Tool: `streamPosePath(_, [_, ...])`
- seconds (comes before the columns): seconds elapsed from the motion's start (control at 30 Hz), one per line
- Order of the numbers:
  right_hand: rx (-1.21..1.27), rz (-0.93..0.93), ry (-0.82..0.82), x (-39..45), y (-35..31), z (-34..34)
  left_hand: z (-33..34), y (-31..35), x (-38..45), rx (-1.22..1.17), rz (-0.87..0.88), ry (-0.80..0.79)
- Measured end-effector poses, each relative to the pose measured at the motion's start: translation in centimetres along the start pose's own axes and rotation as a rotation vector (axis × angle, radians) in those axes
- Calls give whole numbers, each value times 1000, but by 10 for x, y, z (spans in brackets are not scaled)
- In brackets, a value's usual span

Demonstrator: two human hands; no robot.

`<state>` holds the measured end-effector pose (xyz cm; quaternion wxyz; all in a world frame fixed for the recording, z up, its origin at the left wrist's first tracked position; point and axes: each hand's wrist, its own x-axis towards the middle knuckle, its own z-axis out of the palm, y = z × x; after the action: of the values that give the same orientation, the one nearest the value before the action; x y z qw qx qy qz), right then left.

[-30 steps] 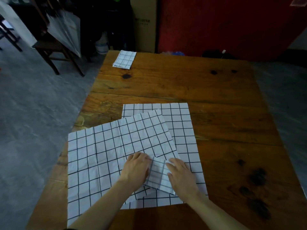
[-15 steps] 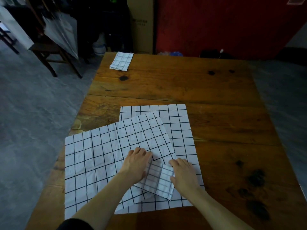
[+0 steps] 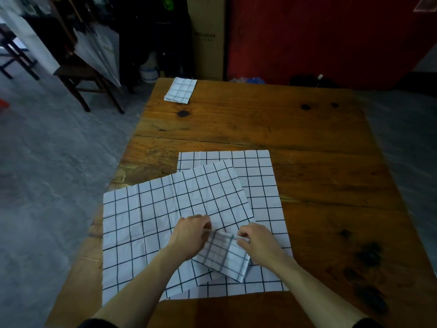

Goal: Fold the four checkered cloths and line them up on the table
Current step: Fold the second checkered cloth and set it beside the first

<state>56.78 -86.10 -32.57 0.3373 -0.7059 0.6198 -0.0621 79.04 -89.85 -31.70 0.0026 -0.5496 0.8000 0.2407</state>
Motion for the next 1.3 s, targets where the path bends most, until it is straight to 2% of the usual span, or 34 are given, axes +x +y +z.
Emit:
streamPosePath(0.23, [81,-81,117,-7,-26,-13,-28,-11,-33,-175,30,229])
streamPosePath(0.57, [119,-235,276,-62,-93,-49,-67,-7,-104,-205,69,451])
streamPosePath(0.87, [130,-221,413,-123,-114,-63,-66,19,-142,-258,157,556])
streamPosePath(1.3, [159,-434,402,-158,-107,-77,-72,75,-206,-178,18,674])
